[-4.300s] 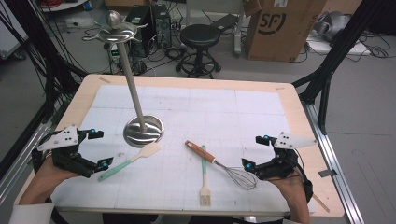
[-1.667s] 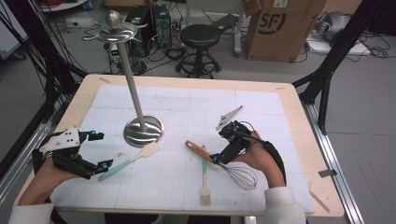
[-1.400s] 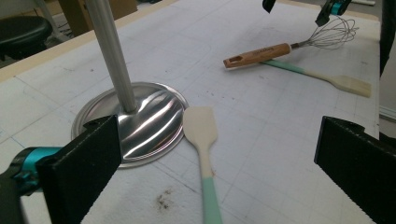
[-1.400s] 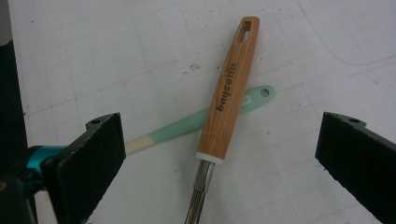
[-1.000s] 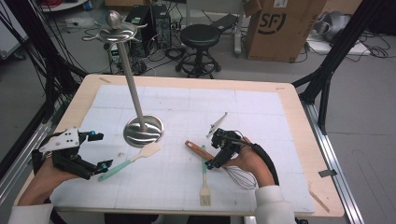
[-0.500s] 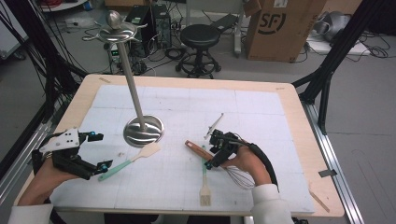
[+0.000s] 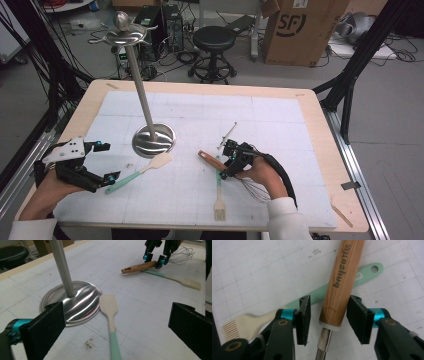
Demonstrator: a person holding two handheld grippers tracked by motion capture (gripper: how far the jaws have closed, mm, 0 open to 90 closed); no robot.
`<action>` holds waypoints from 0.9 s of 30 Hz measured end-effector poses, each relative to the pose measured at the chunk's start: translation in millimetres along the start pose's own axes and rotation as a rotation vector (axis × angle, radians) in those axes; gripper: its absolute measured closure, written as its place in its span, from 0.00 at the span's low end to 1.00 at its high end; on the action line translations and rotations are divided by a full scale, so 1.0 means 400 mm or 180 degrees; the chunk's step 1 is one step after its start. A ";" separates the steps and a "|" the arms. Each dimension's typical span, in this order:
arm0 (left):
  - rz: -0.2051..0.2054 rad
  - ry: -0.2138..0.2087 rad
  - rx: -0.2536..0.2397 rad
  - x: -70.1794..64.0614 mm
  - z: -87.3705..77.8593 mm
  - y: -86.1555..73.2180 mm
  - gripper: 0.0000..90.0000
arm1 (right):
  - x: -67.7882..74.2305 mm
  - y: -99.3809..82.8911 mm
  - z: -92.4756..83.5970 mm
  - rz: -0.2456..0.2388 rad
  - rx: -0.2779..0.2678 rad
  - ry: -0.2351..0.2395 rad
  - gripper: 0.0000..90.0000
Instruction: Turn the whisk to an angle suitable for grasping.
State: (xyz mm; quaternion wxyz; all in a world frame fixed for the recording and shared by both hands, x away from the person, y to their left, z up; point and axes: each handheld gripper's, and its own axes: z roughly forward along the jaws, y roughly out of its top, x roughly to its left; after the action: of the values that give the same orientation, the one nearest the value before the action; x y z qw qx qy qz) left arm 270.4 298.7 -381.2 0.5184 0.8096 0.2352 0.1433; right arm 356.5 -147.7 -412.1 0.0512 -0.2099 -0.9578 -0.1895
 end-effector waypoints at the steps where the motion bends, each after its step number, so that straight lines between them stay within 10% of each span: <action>1: 0.0004 -0.0004 0.0000 0.000 0.000 0.000 0.02 | -0.002 0.000 0.003 -0.0001 0.0007 0.0006 0.63; 17: -0.0006 -0.0006 -0.0004 -0.001 0.000 0.000 0.02 | 0.013 0.006 -0.002 -0.0129 0.0097 -0.0091 0.78; 27: -0.0009 0.0004 0.0005 0.000 0.001 -0.001 0.02 | 0.030 -0.003 -0.065 -0.0272 -0.0298 -0.0206 0.78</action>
State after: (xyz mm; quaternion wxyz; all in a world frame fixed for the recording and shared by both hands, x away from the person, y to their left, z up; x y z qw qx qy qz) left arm 270.4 298.7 -381.6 0.5179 0.8095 0.2368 0.1430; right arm 345.8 -154.1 -386.3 0.0023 -0.1769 -0.9572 -0.2292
